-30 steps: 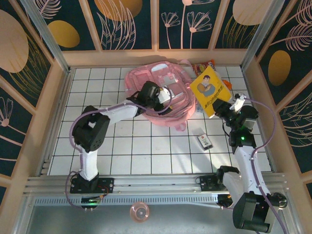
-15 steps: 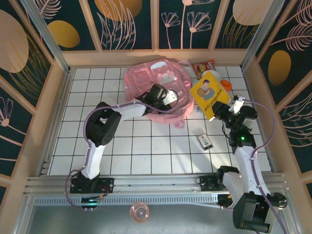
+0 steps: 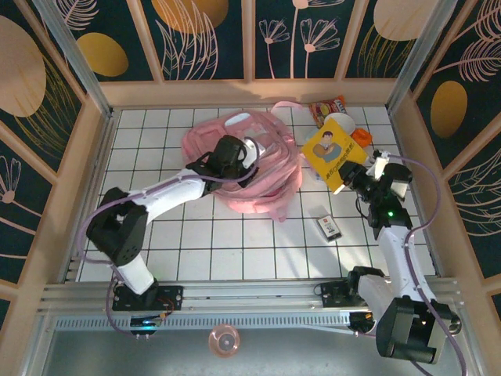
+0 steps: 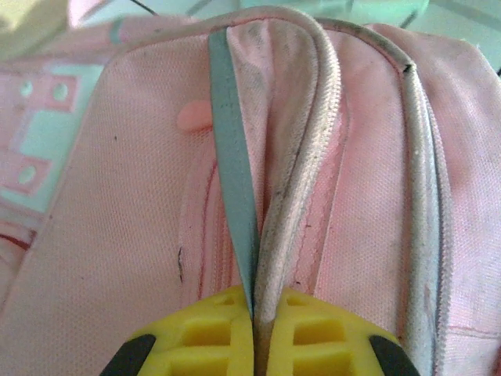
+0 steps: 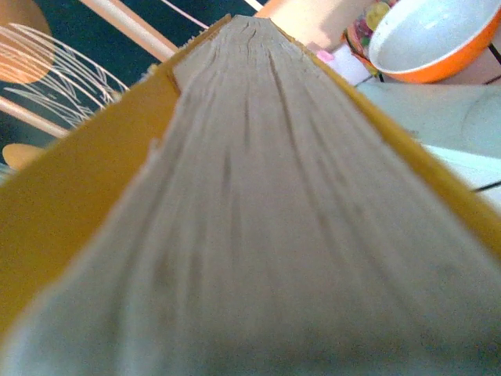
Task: Pack books, pencil case, and school supplies into a backpack
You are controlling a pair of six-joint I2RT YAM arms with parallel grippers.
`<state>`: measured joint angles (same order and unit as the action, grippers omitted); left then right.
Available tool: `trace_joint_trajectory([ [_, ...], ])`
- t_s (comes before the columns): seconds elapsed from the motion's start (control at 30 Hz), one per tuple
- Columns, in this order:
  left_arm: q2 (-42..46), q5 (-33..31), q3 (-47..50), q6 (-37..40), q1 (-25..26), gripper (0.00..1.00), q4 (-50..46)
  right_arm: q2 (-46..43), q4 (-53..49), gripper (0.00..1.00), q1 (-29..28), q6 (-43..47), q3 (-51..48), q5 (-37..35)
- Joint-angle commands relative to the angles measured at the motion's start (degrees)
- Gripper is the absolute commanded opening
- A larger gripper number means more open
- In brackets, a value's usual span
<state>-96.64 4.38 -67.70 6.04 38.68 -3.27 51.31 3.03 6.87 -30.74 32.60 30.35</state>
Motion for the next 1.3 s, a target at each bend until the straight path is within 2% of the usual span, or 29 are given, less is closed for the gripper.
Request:
trace_joint_trajectory([
  [0.0, 5.5, -2.1, -2.5, -8.6, -0.3, 0.0, 1.9, -0.8, 1.9, 0.0, -0.1, -4.0, 4.1, -0.2],
  [0.17, 7.0, -6.7, -6.0, -9.4, -0.8, 0.0, 0.6, -1.7, -3.2, 0.0, -0.5, -8.7, 6.1, 2.1],
  [0.3, 7.0, -5.1, -7.8, -11.4, -2.0, 0.0, 0.0, -3.8, -2.7, 0.0, -4.6, -16.0, 4.1, 5.2],
  [0.5, 7.6, -1.7, -9.1, -15.7, -3.6, 0.0, 2.3, -6.1, -3.7, 0.0, -15.5, -23.6, 0.8, -2.9],
  [0.63, 7.8, -0.1, -9.5, -16.0, -3.6, 0.0, 2.7, -4.1, 7.0, 0.0, -21.5, -30.3, -3.5, -5.2],
  [0.87, 8.1, 3.2, -9.1, -16.8, -3.7, 0.0, 3.5, 5.4, 23.4, 0.0, -32.6, -36.5, -5.0, -16.1],
  [1.13, 8.6, 6.5, -8.9, -17.1, -3.7, 0.0, 4.3, 20.3, 35.6, 0.0, -39.3, -39.5, -0.9, -22.1],
  [1.27, 8.8, 7.7, -8.7, -17.1, -3.7, 0.0, 4.8, 27.3, 40.5, 0.0, -40.8, -41.1, 1.8, -23.9],
])
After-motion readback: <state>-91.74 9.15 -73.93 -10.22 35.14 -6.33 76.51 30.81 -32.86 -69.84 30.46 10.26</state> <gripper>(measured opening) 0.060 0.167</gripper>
